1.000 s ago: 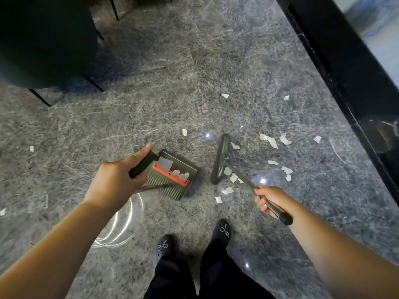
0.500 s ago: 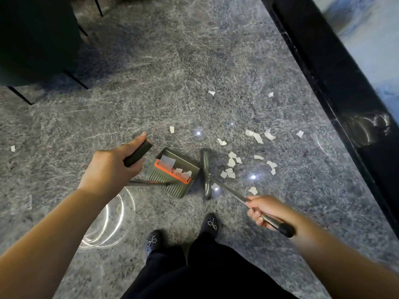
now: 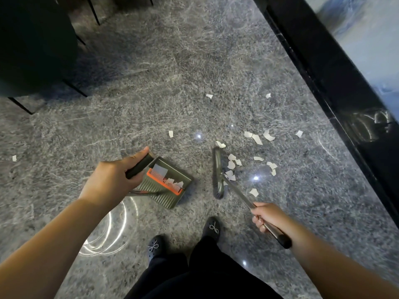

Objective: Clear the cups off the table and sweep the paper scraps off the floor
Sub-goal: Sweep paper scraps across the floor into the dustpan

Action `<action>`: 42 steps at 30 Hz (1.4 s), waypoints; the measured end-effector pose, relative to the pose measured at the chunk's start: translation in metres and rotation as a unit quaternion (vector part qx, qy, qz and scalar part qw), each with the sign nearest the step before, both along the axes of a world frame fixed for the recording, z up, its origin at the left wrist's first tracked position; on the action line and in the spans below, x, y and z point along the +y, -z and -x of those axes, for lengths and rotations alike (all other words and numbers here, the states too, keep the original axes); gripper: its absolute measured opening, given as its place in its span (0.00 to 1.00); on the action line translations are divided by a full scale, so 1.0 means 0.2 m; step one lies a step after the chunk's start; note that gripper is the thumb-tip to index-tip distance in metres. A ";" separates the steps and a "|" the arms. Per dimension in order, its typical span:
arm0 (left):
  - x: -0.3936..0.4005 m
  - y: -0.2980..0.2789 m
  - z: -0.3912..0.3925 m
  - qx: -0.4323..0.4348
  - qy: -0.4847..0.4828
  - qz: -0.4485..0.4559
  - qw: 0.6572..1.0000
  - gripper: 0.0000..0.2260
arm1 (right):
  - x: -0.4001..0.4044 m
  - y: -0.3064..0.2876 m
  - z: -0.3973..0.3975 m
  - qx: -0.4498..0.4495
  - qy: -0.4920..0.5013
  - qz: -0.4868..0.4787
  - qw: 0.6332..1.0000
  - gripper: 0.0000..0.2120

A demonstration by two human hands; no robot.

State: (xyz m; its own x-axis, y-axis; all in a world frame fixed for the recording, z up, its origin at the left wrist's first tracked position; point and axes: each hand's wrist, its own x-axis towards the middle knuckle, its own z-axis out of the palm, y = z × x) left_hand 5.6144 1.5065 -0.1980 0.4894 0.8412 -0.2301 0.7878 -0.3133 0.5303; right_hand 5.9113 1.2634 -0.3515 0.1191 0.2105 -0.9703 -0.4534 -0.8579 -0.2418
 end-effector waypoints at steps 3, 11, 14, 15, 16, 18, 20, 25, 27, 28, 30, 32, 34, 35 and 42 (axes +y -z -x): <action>0.02 0.01 -0.02 -0.007 0.001 0.006 1.000 0.28 | 0.04 0.01 -0.08 -0.014 0.009 -0.007 1.000 0.21; 0.13 -0.01 -0.10 -0.021 0.006 -0.026 0.999 0.33 | 0.24 -0.06 -0.24 -0.001 0.042 -0.053 0.998 0.13; 0.18 -0.03 -0.10 -0.029 0.003 -0.031 0.999 0.32 | 0.33 -0.11 -0.19 0.032 0.067 -0.081 0.994 0.10; 0.21 -0.04 -0.09 -0.035 0.002 -0.032 0.999 0.32 | 0.37 -0.13 -0.17 0.038 0.063 -0.091 0.993 0.09; 0.24 -0.05 -0.07 -0.038 0.002 -0.034 0.999 0.32 | 0.42 -0.15 -0.14 0.039 0.057 -0.099 0.993 0.08; 0.31 -0.07 -0.03 -0.037 -0.003 -0.031 0.999 0.34 | 0.54 -0.18 -0.08 0.042 0.036 -0.112 0.992 0.09; 0.39 -0.08 0.03 -0.039 -0.018 -0.025 0.999 0.34 | 0.68 -0.20 -0.01 0.039 0.012 -0.125 0.991 0.11; 0.64 -0.07 0.19 -0.036 -0.035 -0.016 0.999 0.34 | 1.05 -0.17 0.16 0.041 -0.028 -0.132 0.990 0.13; 0.74 -0.06 0.27 -0.021 -0.027 -0.023 0.999 0.36 | 1.19 -0.15 0.22 0.041 -0.033 -0.127 0.990 0.16; 0.80 -0.05 0.31 -0.015 -0.026 -0.023 0.999 0.36 | 1.29 -0.14 0.25 0.042 -0.031 -0.121 0.991 0.17; 0.90 -0.04 0.38 -0.016 -0.034 -0.015 0.999 0.34 | 1.45 -0.09 0.30 0.044 -0.036 -0.108 0.993 0.18; 0.98 -0.02 0.43 -0.016 -0.038 -0.022 0.999 0.33 | 1.59 -0.05 0.33 0.046 -0.043 -0.096 0.993 0.19; 1.07 0.00 0.50 -0.014 -0.046 -0.028 0.998 0.36 | 1.74 0.01 0.37 0.051 -0.053 -0.084 0.994 0.16; 1.12 0.02 0.53 -0.012 -0.048 -0.031 0.998 0.38 | 1.80 0.04 0.38 0.054 -0.053 -0.079 0.994 0.13; 1.30 0.04 0.59 -0.019 -0.048 -0.019 0.999 0.33 | 1.96 0.10 0.40 0.064 -0.009 -0.055 0.996 0.09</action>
